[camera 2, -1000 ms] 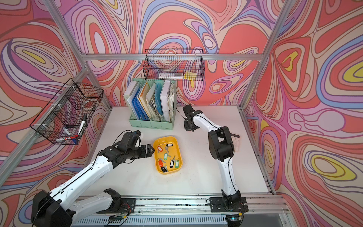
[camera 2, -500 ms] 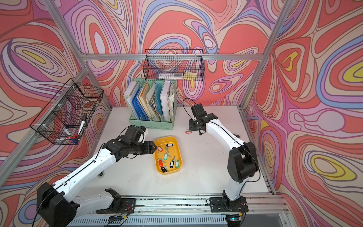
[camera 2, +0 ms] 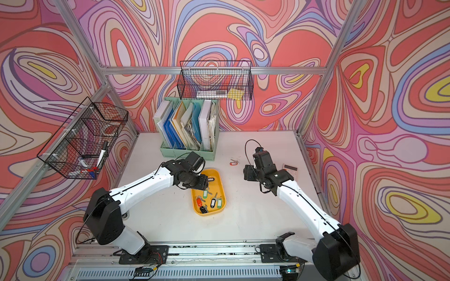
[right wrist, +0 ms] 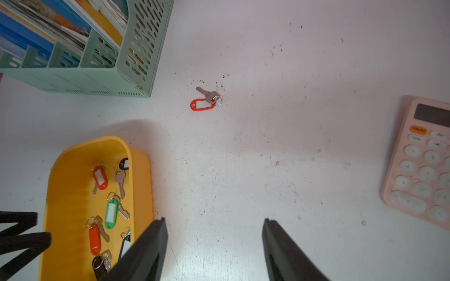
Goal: Take the keys out of the storage box
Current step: Place the key at the center of the board, then pick up the key from the storage box.
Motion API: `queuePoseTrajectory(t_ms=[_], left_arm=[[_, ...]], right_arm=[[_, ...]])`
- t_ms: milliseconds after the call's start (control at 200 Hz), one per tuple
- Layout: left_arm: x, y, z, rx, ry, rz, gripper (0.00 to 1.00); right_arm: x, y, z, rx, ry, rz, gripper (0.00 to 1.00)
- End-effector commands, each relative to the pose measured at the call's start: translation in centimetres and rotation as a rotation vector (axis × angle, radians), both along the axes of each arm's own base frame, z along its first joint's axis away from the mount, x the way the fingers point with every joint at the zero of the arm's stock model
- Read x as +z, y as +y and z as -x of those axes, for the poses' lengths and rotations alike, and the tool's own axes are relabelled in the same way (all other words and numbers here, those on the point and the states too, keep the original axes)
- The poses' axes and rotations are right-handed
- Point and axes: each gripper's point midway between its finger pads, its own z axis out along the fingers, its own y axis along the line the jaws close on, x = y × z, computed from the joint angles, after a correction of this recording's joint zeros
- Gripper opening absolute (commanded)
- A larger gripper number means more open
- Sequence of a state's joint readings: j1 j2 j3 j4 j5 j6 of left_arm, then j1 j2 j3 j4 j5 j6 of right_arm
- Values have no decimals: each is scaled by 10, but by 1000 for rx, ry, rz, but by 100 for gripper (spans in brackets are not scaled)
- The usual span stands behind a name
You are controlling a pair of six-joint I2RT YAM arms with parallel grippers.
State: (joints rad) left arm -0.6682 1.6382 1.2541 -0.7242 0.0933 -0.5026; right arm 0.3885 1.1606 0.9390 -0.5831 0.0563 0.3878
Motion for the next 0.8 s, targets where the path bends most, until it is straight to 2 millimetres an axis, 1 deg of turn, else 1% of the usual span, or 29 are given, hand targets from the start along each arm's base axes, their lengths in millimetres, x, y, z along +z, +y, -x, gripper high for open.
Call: queuePoseTrajectory(t_ms=[0,150,275,315,416,506,641,796], left_arm=[[-13,1,-3,-23,29,-67,54],[-31,-12,-6,-44,77,-45,53],[-43,-15,-10,-42,89,-55,51],[-46,-14,-12,-39,89,-65,50],[-53,-15,-17,-33,88,-84,50],[-60,-16,-20,-32,90,-93,50],[-66,-18,-25,-25,86,-93,48],[-72,-17,-29,-19,83,-117,46]], right_arm=[[15,2,7,5,-77,-63,74],[21,6,30,67,-118,-124,79],[25,7,45,108,-147,-148,83],[27,10,49,138,-154,-163,85],[35,24,63,266,-185,-188,85],[41,31,73,359,-216,-178,85],[50,39,83,457,-259,-178,85],[48,41,83,481,-250,-163,85]])
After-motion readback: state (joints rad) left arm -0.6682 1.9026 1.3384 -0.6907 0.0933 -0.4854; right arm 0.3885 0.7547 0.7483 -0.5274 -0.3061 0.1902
